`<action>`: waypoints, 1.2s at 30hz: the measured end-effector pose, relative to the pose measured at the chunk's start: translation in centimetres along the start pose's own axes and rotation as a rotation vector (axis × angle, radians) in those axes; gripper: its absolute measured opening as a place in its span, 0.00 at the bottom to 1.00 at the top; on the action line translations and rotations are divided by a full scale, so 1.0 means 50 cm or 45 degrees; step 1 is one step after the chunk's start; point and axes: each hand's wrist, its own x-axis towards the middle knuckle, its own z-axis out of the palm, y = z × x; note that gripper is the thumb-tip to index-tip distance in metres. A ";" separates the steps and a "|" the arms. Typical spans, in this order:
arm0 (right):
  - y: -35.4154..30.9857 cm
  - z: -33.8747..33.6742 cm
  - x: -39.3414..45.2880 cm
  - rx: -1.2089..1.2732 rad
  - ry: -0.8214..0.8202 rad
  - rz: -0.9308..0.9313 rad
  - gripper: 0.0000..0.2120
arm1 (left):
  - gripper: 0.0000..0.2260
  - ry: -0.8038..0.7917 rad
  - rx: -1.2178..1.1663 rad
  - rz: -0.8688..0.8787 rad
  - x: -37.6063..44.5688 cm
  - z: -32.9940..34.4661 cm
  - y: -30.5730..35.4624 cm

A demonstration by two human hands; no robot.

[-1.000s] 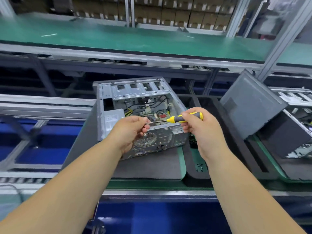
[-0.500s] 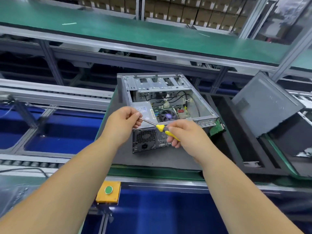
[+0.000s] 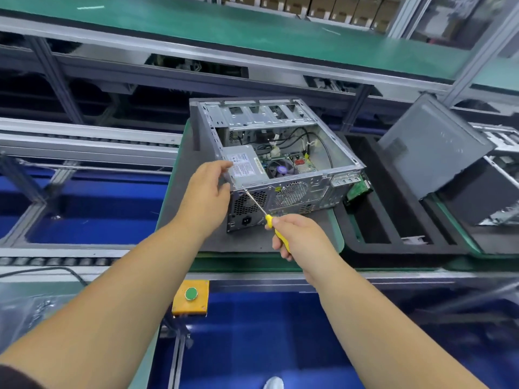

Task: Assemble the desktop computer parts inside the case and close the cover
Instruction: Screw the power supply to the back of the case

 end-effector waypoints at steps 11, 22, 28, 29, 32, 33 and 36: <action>0.011 0.058 0.045 0.029 0.043 0.279 0.13 | 0.25 -0.337 0.334 0.295 0.020 -0.003 -0.047; 0.002 0.071 0.051 0.101 0.079 0.378 0.15 | 0.19 -0.206 0.324 0.250 0.024 0.007 -0.042; -0.008 0.072 0.033 0.248 0.067 0.381 0.17 | 0.17 -0.114 0.407 0.238 0.025 0.019 -0.034; -0.008 0.073 0.030 0.278 0.065 0.395 0.18 | 0.16 -0.104 0.406 0.237 0.025 0.020 -0.033; -0.007 0.075 0.025 0.352 0.042 0.392 0.18 | 0.15 -0.088 0.391 0.226 0.025 0.020 -0.032; -0.006 0.076 0.024 0.366 0.036 0.388 0.18 | 0.15 -0.083 0.388 0.226 0.024 0.021 -0.031; 0.000 0.075 0.022 0.442 -0.012 0.377 0.16 | 0.14 -0.066 0.388 0.231 0.021 0.021 -0.028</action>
